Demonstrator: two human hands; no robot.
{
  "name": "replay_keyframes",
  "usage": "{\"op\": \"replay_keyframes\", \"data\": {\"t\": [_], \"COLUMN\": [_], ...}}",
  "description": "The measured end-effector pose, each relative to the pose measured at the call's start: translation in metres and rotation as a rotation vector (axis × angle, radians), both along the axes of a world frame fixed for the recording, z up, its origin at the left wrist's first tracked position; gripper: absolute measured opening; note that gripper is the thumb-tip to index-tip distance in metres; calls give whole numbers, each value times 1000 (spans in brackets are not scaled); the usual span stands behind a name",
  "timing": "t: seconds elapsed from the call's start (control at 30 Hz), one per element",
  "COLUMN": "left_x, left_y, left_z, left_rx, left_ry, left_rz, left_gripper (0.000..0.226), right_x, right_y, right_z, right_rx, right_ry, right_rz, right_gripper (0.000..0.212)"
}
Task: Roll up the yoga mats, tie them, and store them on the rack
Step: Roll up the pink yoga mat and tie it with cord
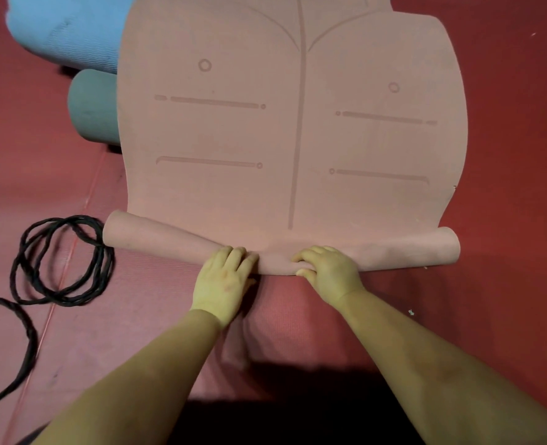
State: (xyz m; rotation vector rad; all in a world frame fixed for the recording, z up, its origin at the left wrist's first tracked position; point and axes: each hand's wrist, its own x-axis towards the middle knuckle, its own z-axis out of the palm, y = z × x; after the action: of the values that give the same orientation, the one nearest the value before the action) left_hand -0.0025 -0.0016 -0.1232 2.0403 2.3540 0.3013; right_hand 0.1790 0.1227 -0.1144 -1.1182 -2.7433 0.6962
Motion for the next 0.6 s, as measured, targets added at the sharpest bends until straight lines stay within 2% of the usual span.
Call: {"op": "replay_keyframes", "data": {"t": [0.1, 0.27, 0.4, 0.5, 0.6], "left_x": [-8, -24, -37, -36, -24], "left_y": [13, 39, 63, 63, 47], "left_z": [3, 18, 27, 28, 22], "left_rx": [-94, -259, -475, -441, -161], "left_ry": [-87, -210, -240, -268, -129], "left_rz": [12, 10, -6, 50, -13], "left_gripper": [35, 35, 38, 32, 32], "right_x": [-1, 1, -6, -9, -9], "right_y": [2, -10, -10, 0, 11], "right_z": [2, -5, -7, -7, 0], "right_rx": [28, 272, 265, 227, 147], "right_ry": [34, 128, 102, 115, 72], "right_rz": [-12, -29, -84, -64, -66], "right_gripper": [22, 37, 47, 39, 32]}}
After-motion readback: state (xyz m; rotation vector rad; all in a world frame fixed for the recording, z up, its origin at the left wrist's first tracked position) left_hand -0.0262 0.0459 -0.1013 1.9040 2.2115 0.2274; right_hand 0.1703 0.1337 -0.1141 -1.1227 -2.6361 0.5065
